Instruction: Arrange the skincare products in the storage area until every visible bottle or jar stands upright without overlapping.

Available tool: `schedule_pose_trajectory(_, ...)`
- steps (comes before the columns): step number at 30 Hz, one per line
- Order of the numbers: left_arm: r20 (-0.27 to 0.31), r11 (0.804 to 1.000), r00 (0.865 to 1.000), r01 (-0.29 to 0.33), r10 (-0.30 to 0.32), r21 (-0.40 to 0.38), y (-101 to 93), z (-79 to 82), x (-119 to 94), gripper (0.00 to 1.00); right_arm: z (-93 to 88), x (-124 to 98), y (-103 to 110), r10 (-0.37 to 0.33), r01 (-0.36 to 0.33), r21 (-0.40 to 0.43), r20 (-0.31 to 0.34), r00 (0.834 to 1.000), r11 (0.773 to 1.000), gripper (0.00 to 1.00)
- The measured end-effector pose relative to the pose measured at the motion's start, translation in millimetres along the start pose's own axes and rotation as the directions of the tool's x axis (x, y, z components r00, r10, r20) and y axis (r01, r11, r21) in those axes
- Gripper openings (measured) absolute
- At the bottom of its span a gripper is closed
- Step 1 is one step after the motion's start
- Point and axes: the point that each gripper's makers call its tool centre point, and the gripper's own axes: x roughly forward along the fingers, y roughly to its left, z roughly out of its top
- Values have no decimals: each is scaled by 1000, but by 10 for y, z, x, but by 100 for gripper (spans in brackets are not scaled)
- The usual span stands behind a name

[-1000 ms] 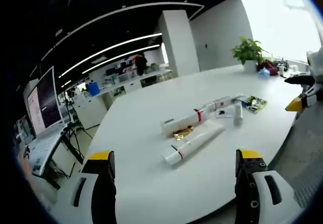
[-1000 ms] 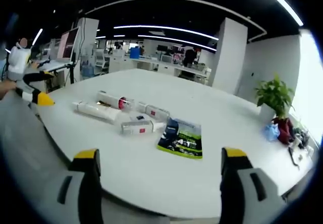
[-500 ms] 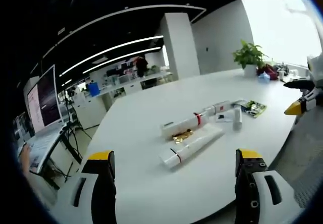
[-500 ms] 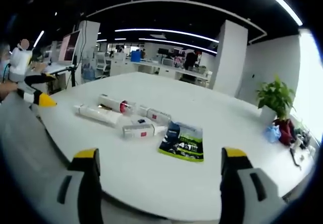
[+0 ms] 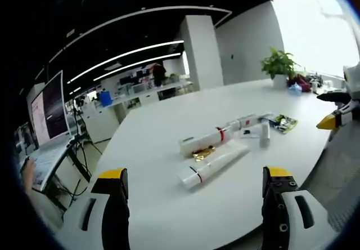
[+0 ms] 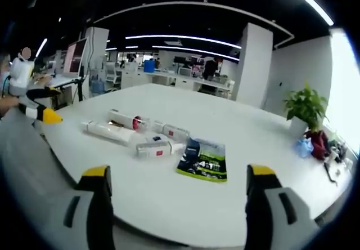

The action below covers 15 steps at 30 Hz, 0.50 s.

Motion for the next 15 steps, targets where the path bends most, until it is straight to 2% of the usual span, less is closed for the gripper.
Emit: schedule_pose_trajectory(15, -9, 1000, 1000, 2, -2, -2, -7, -14, 4, 97, -5, 4, -17, -8, 8, -4, -1, 1000, 1000, 100)
